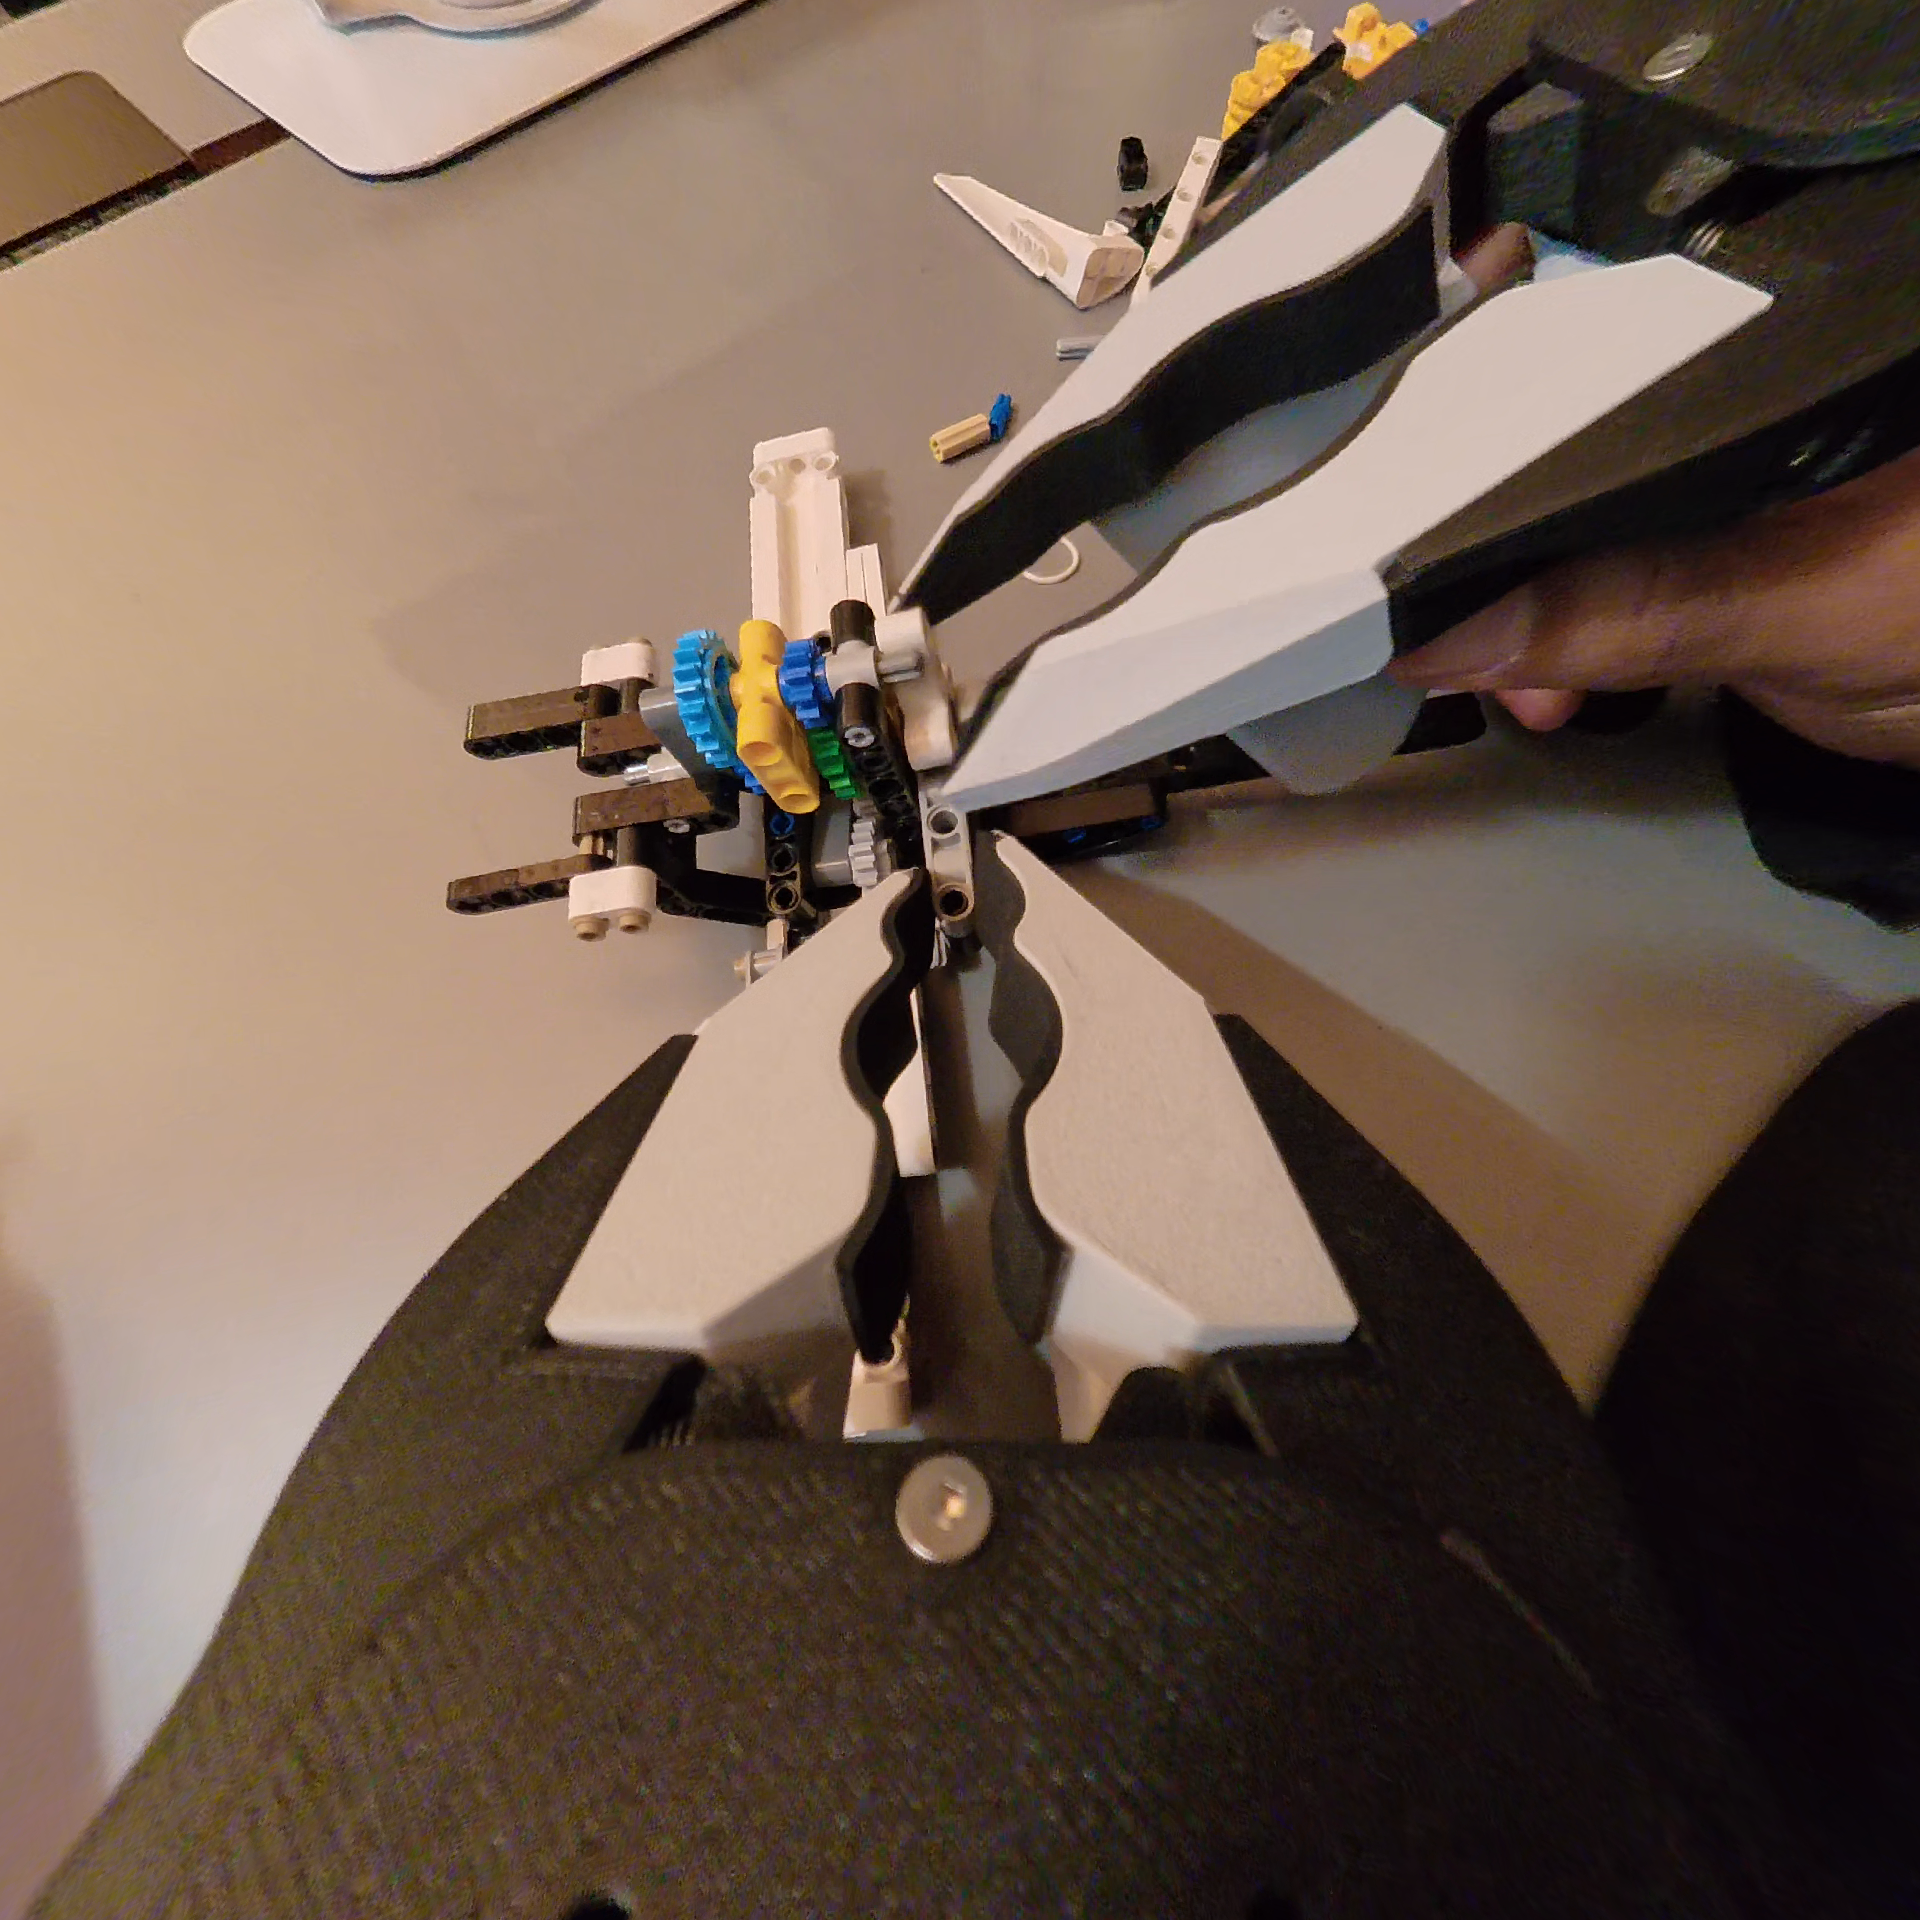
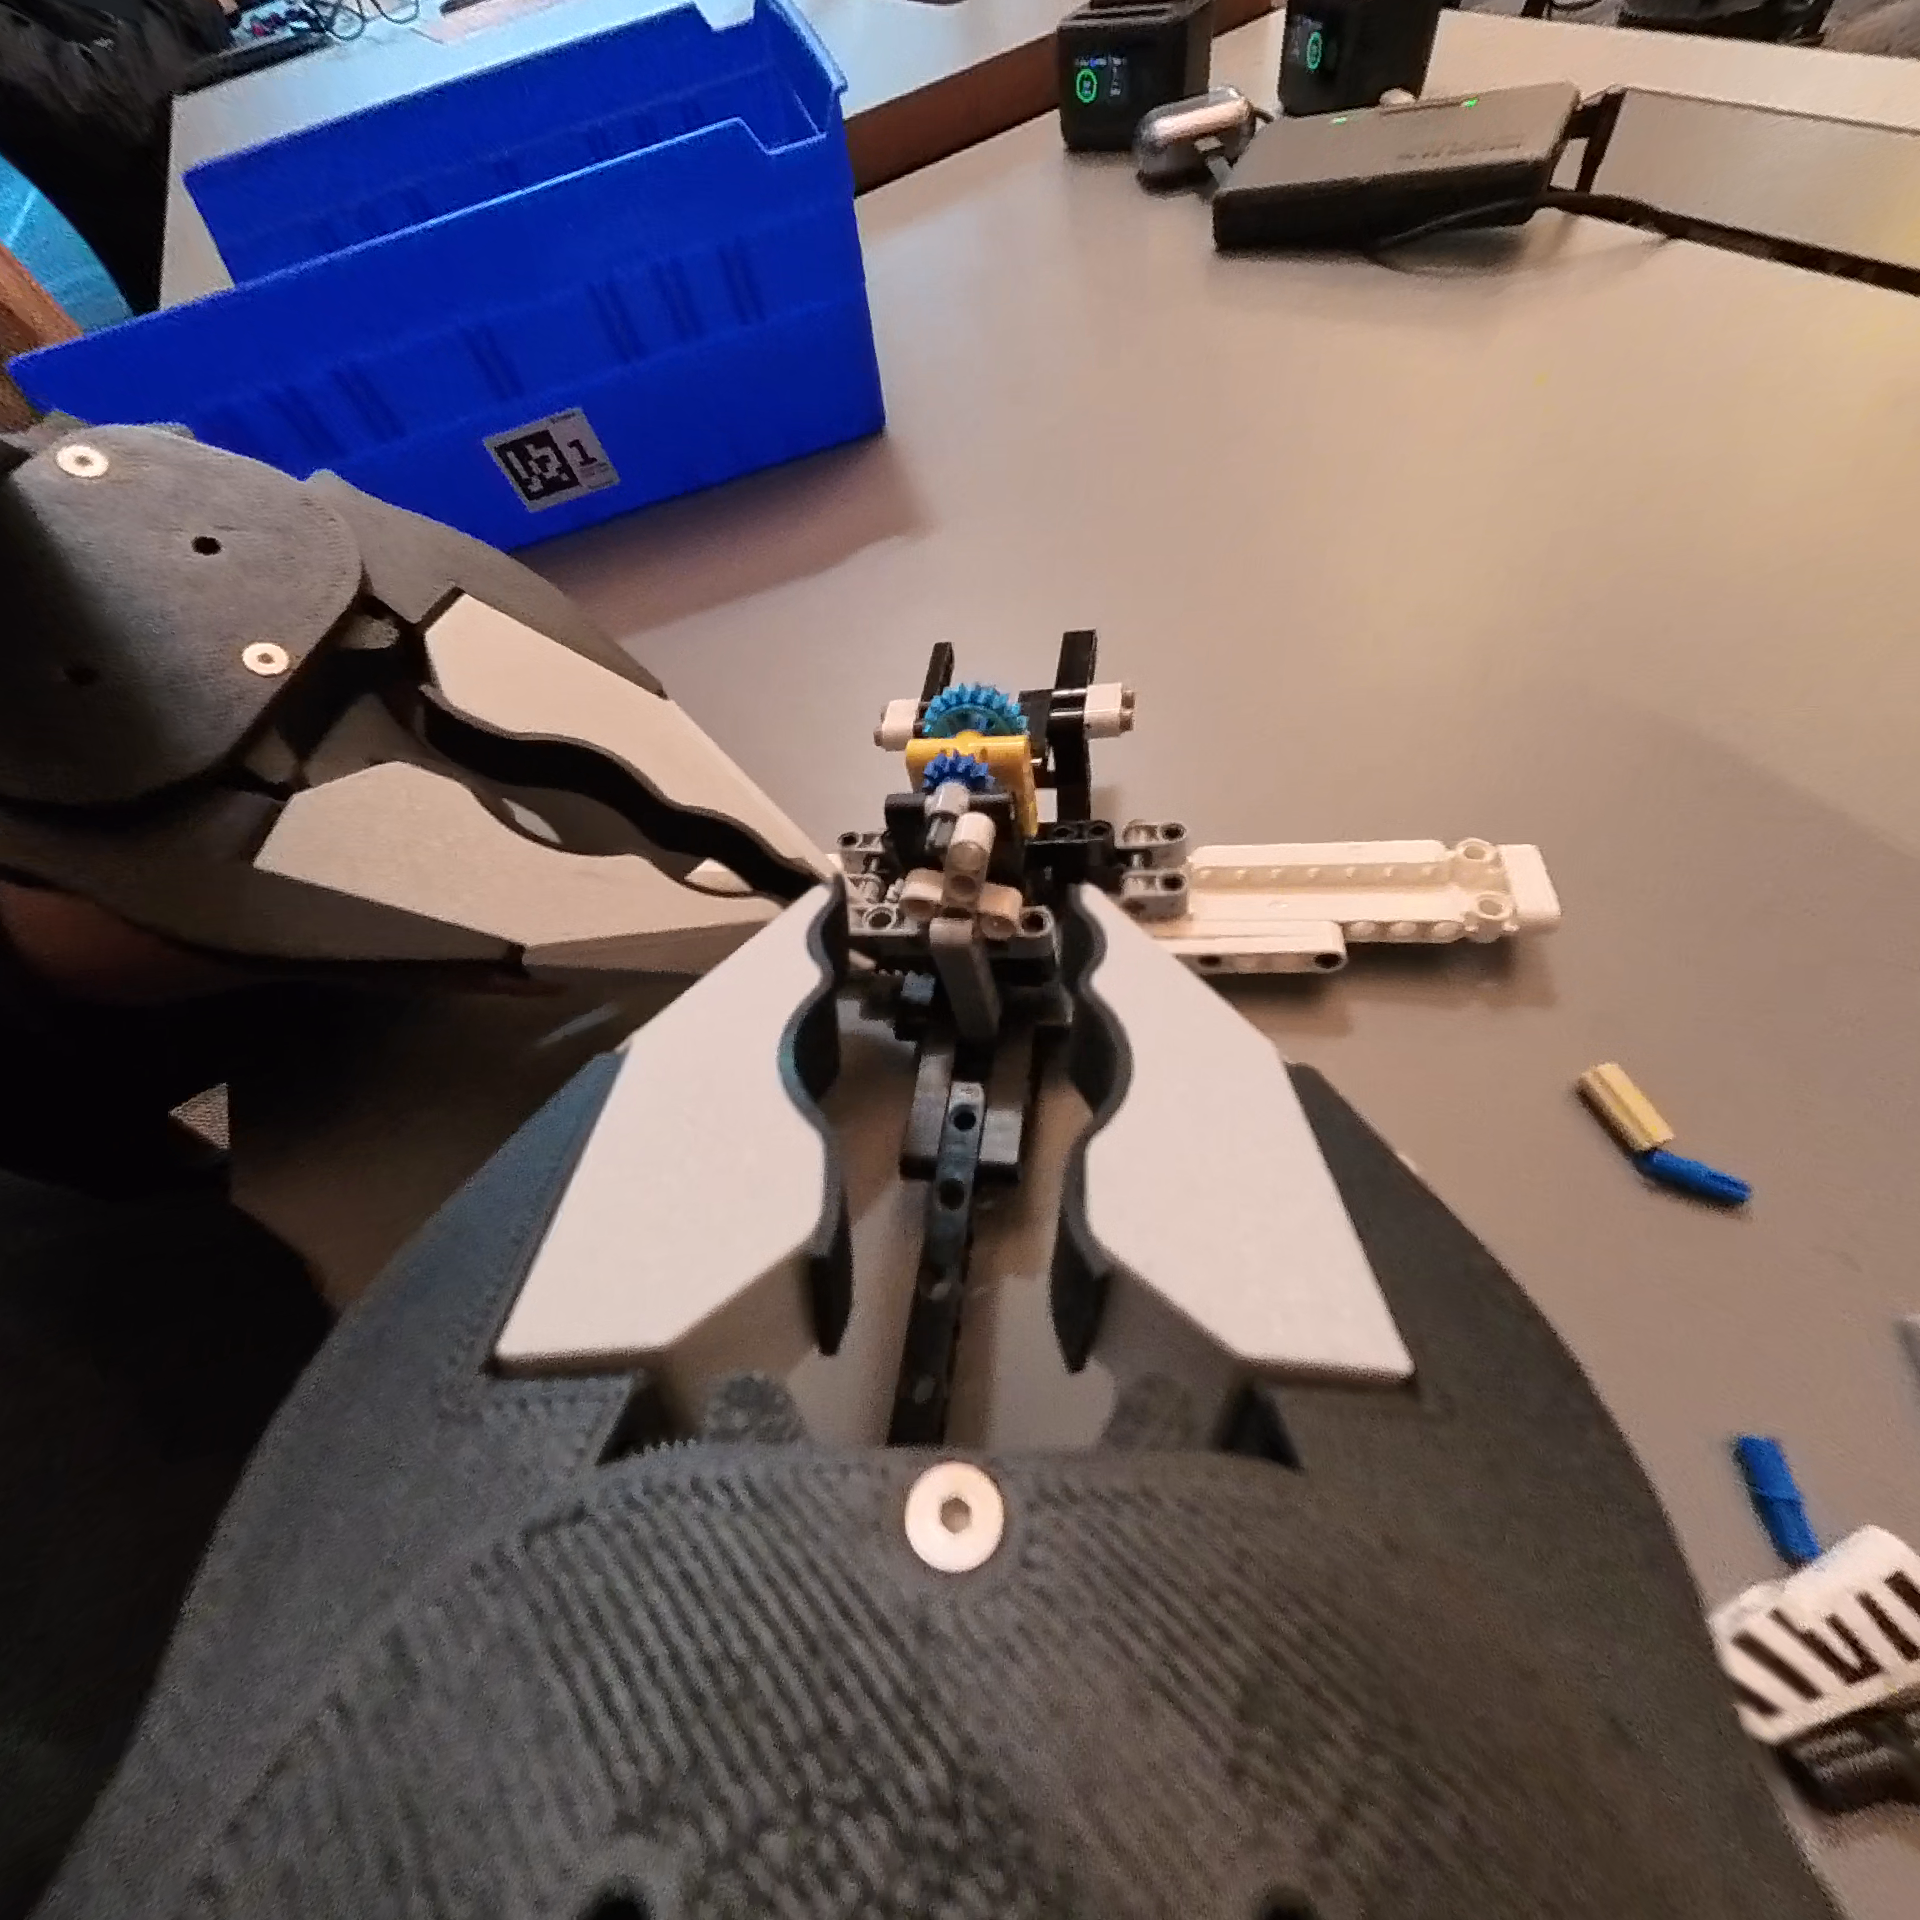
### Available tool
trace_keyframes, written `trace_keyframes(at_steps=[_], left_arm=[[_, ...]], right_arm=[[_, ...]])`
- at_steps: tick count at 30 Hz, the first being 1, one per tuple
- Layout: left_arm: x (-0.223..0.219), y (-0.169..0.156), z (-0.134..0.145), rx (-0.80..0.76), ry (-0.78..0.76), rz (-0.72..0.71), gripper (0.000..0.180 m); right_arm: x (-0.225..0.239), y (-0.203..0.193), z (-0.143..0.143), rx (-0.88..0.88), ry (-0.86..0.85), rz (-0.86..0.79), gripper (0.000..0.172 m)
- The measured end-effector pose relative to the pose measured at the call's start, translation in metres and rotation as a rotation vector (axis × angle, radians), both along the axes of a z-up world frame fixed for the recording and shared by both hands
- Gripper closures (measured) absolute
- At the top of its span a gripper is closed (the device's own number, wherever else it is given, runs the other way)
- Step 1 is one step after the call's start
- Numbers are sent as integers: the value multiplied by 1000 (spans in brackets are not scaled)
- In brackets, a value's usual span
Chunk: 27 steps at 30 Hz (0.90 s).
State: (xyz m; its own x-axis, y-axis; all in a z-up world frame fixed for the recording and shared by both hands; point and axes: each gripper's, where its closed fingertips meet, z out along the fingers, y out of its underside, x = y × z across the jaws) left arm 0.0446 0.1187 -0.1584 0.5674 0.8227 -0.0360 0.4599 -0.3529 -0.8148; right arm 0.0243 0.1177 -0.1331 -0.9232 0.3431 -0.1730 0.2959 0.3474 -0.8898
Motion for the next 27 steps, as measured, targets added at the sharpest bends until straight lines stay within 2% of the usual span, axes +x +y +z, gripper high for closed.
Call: trace_keyframes(at_steps=[5, 10, 18, 27], left_arm=[[0, 0, 0, -1, 3, 0, 171], [0, 0, 0, 2, 0, 4, 171], [-1, 0, 1, 25, -12, 17, 171], [-1, 0, 1, 50, -23, 10, 171]], right_arm=[[-1, -3, -7, 92, 49, 16, 149], [-1, -2, -8, 155, 118, 15, 150], [1, 1, -7, 187, 125, 8, 149], [0, 4, -7, 134, 74, 10, 149]])
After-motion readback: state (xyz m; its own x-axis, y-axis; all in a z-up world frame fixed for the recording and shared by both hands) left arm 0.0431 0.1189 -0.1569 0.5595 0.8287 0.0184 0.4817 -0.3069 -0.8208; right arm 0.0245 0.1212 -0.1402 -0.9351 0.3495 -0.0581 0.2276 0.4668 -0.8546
